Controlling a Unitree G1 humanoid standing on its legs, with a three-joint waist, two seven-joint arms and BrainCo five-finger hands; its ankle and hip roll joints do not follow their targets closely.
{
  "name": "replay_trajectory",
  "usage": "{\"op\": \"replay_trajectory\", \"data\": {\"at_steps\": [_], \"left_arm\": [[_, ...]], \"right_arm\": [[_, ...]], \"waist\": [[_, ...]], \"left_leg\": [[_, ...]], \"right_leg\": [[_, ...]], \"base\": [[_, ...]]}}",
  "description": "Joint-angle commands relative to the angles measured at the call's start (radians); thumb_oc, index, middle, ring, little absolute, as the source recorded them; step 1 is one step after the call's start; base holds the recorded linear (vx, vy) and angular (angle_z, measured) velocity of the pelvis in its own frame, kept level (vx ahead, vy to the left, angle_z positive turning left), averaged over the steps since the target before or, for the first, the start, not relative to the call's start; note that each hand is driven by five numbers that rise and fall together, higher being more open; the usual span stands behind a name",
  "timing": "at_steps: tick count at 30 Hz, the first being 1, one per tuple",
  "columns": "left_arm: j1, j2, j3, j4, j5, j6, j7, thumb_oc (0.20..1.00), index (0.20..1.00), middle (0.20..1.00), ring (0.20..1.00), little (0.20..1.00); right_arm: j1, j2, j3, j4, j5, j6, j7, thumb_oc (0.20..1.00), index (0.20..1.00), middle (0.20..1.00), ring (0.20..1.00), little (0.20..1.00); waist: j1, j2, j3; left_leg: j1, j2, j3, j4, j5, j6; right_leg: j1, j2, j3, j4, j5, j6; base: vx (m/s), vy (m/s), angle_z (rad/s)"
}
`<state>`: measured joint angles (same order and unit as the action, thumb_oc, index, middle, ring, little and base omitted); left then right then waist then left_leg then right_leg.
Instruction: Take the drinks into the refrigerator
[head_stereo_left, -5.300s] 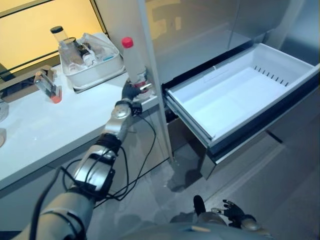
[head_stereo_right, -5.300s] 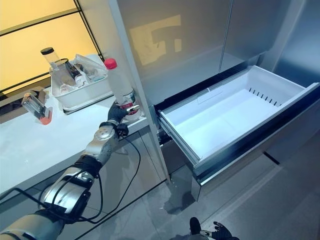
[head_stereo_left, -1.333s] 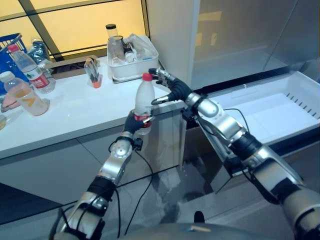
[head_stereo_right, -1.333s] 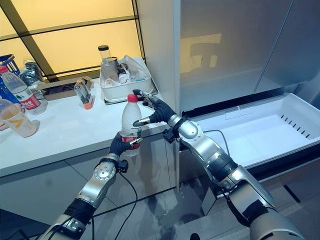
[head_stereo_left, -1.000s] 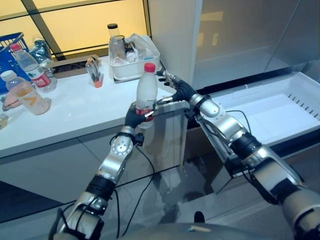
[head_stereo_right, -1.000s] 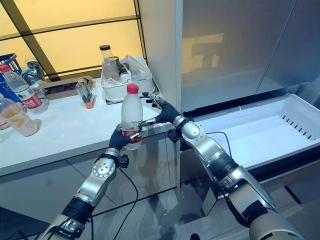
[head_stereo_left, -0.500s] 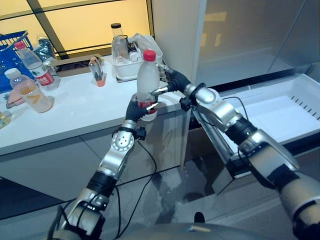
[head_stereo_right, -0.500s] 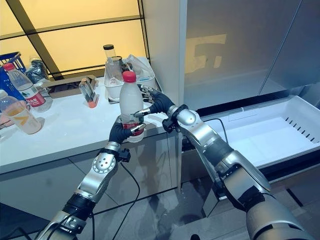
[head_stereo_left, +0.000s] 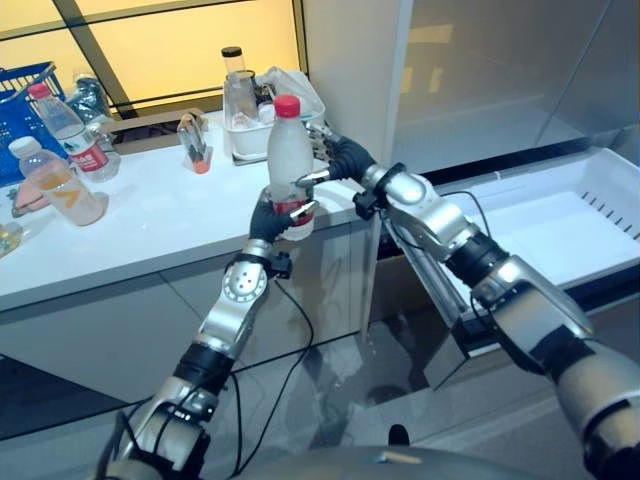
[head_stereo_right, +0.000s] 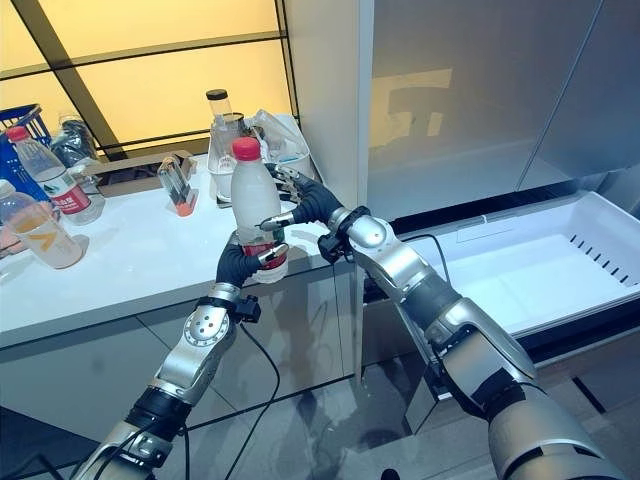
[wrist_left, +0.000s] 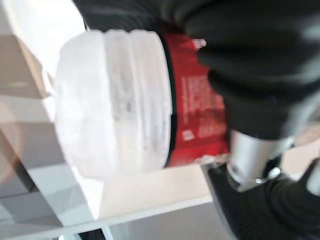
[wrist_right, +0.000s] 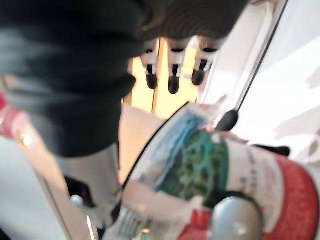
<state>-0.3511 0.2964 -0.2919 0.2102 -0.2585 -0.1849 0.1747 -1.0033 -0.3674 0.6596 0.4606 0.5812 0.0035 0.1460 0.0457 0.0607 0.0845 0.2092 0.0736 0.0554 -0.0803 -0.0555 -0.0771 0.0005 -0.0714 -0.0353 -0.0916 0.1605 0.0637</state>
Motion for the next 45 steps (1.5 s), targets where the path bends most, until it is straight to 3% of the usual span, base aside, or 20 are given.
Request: {"op": "replay_trajectory", "data": {"at_steps": [1, 24, 25, 26, 40, 42, 45], "left_arm": [[-0.134, 0.036, -0.051, -0.071, -0.002, -0.12, -0.022, 0.2, 0.2, 0.2, 0.2, 0.2], [-0.234, 0.026, -0.101, 0.012, 0.128, -0.076, 0.068, 0.2, 0.2, 0.2, 0.2, 0.2], [-0.238, 0.027, -0.103, 0.019, 0.128, -0.075, 0.069, 0.2, 0.2, 0.2, 0.2, 0.2], [-0.244, 0.027, -0.105, 0.024, 0.128, -0.076, 0.075, 0.2, 0.2, 0.2, 0.2, 0.2], [-0.262, 0.02, -0.103, 0.032, 0.135, -0.076, 0.106, 0.216, 0.216, 0.216, 0.216, 0.216], [-0.263, 0.018, -0.103, 0.031, 0.134, -0.074, 0.108, 1.0, 1.0, 1.0, 1.0, 1.0], [-0.259, 0.017, -0.102, 0.031, 0.131, -0.076, 0.107, 1.0, 1.0, 1.0, 1.0, 1.0]], "right_arm": [[-0.166, 0.033, 0.015, 0.037, -0.051, -0.046, 0.015, 1.0, 1.0, 1.0, 1.0, 1.0], [-0.156, 0.231, 0.026, 0.084, 0.008, -0.026, -0.043, 1.0, 1.0, 1.0, 1.0, 1.0], [-0.159, 0.231, 0.034, 0.077, -0.002, -0.028, -0.042, 0.288, 0.288, 0.288, 0.288, 0.288], [-0.159, 0.23, 0.034, 0.078, -0.011, -0.03, -0.049, 0.2, 0.2, 0.2, 0.2, 0.2], [-0.133, 0.219, 0.009, 0.038, 0.018, -0.051, -0.079, 0.2, 0.2, 0.2, 0.2, 0.2], [-0.128, 0.217, 0.006, 0.035, 0.019, -0.051, -0.083, 0.2, 0.2, 0.2, 0.2, 0.2], [-0.125, 0.215, 0.003, 0.031, 0.02, -0.053, -0.086, 0.2, 0.2, 0.2, 0.2, 0.2]], "waist": [[0.022, -0.058, -0.061], [0.013, -0.049, -0.068], [0.013, -0.05, -0.068], [0.013, -0.049, -0.067], [0.014, -0.051, -0.065], [0.014, -0.052, -0.065], [0.014, -0.051, -0.066]], "left_leg": [[-0.054, -0.064, 0.0, 0.01, -0.007, 0.055], [-0.047, -0.063, 0.008, 0.012, -0.008, 0.057], [-0.047, -0.063, 0.008, 0.012, -0.007, 0.057], [-0.048, -0.063, 0.007, 0.011, -0.007, 0.057], [-0.048, -0.064, 0.011, 0.011, -0.006, 0.059], [-0.048, -0.065, 0.012, 0.011, -0.006, 0.059], [-0.048, -0.065, 0.013, 0.011, -0.006, 0.059]], "right_leg": [[0.115, -0.021, -0.034, 0.069, -0.148, 0.035], [0.116, -0.018, -0.021, 0.073, -0.148, 0.03], [0.115, -0.018, -0.022, 0.074, -0.148, 0.031], [0.115, -0.018, -0.021, 0.073, -0.147, 0.031], [0.116, -0.018, -0.019, 0.068, -0.142, 0.033], [0.116, -0.018, -0.018, 0.064, -0.14, 0.033], [0.116, -0.018, -0.016, 0.061, -0.137, 0.033]], "base": [[0.0, -0.002, -0.04], [0.0, 0.0, -0.02], [0.0, 0.0, 0.0], [0.0, 0.0, 0.0], [0.0, 0.0, 0.0], [0.0, 0.0, 0.0], [0.0, 0.0, 0.0]]}}
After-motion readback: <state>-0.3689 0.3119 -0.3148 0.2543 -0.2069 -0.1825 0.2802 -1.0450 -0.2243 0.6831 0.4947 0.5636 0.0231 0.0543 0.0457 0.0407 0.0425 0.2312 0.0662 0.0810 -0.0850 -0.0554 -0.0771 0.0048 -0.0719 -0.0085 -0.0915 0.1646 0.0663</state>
